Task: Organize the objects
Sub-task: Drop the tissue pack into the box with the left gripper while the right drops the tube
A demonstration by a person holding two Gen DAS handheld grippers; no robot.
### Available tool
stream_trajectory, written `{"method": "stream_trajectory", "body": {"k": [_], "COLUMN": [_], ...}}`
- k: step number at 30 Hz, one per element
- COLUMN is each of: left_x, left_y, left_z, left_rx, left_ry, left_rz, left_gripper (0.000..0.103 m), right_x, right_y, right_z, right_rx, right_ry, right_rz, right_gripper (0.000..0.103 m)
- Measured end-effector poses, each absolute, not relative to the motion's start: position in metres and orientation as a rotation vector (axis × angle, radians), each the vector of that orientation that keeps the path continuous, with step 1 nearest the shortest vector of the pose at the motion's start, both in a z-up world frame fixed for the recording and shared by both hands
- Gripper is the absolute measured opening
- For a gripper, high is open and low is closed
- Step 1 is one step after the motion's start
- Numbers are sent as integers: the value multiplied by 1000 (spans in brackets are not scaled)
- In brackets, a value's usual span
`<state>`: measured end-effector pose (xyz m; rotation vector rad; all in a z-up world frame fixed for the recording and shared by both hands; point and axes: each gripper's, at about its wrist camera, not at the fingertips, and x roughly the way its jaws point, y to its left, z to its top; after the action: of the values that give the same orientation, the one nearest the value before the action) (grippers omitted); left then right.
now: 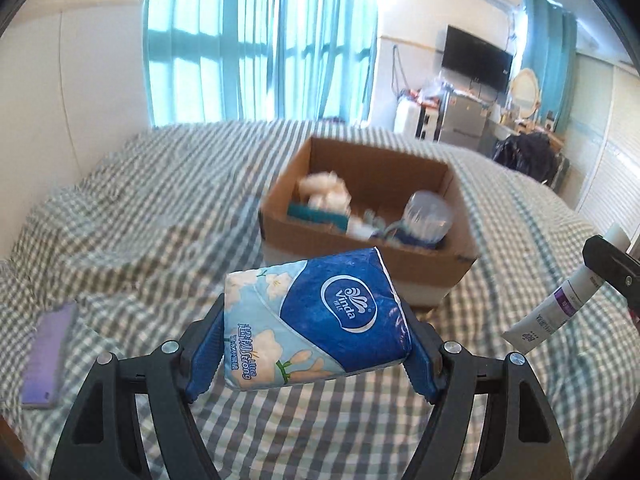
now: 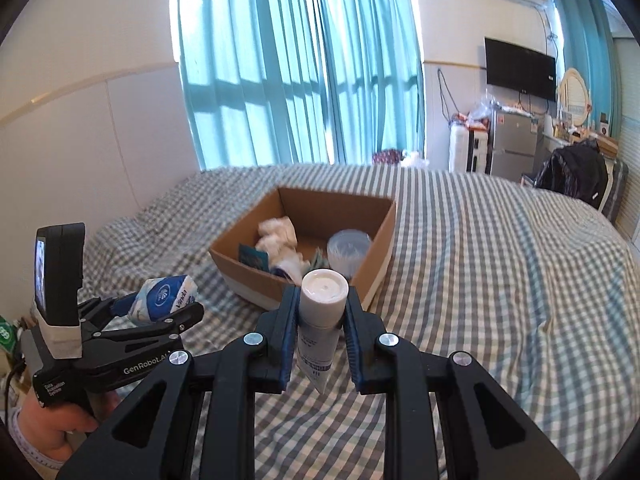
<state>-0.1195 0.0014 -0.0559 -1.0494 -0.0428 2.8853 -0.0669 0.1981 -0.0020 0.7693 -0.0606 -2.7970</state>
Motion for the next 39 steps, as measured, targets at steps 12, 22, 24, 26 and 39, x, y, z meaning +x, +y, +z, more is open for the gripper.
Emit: {"method": "stream_trajectory", "body": {"k": [12,22,24,26,39], "left_x": [-135,-201,-215,-233,-294], "left_y": [13,15,19,22,41], "left_z": [13,21,16,7,-65], "left_rx": [-836,-810,-823,-847,-969], "left_ry": [38,95,120,141,225], "left_rz": [2915,2932,2926,2916,2875], "left_gripper": [78,78,78,78,78], "right_x": [-86,-164,-181,-204,-325], "right_y": [192,168,166,164,160], "right_z": [64,63,55,45,-57], "right_rx": [609,671,696,742,1036], "right_ry": [-62,-5,-17,-28,-52], "right_rz": [-2730,-2654,-2630,-2599,-2465], "right_gripper": [21,21,21,21,21]}}
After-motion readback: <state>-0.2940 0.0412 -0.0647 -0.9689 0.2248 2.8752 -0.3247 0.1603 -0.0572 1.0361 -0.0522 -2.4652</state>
